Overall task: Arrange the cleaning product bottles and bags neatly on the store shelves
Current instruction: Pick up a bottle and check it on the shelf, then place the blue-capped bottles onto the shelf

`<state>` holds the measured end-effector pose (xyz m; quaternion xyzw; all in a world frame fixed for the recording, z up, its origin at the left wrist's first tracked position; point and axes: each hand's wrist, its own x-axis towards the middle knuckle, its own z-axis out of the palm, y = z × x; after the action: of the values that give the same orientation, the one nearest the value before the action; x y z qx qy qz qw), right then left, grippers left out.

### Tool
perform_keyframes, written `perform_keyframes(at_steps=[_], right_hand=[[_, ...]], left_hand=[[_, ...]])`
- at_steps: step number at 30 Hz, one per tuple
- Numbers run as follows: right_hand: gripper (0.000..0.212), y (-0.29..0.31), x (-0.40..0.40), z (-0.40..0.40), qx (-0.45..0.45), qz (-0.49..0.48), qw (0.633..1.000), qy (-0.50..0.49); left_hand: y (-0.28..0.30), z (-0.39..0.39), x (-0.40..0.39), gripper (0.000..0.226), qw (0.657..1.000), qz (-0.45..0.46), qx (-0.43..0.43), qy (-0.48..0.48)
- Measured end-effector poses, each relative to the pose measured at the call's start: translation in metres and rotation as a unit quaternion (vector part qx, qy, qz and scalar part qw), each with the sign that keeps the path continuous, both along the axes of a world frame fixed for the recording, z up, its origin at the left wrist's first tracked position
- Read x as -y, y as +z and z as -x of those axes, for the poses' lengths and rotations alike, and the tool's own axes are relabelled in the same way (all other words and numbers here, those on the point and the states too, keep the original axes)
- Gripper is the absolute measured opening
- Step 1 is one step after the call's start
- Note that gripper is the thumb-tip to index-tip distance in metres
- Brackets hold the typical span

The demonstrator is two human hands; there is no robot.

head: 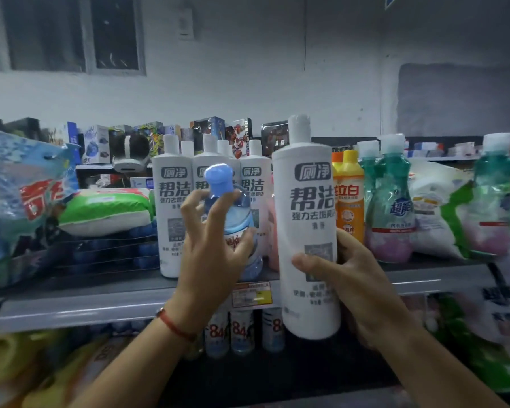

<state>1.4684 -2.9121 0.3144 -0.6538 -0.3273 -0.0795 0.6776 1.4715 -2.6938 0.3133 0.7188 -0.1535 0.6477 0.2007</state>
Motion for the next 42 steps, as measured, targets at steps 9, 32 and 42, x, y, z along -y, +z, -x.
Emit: perform_keyframes(at_steps=[9, 32, 42], right_hand=[[0.041, 0.032, -0.082, -0.033, 0.091, 0.020, 0.982, -0.162], [0.104, -0.025, -0.160, -0.057, 0.100, 0.241, 0.846, -0.465], [0.096, -0.035, -0.166, -0.061, 0.115, 0.260, 0.827, -0.484]], left_hand=[[0.006, 0.069, -0.054, 0.059, 0.998, 0.026, 0.033, -0.055], [-0.018, 0.079, -0.131, 0.060, 0.979, 0.088, -0.070, -0.169], [-0.016, 0.084, -0.125, 0.062, 0.934, 0.193, -0.134, -0.269]])
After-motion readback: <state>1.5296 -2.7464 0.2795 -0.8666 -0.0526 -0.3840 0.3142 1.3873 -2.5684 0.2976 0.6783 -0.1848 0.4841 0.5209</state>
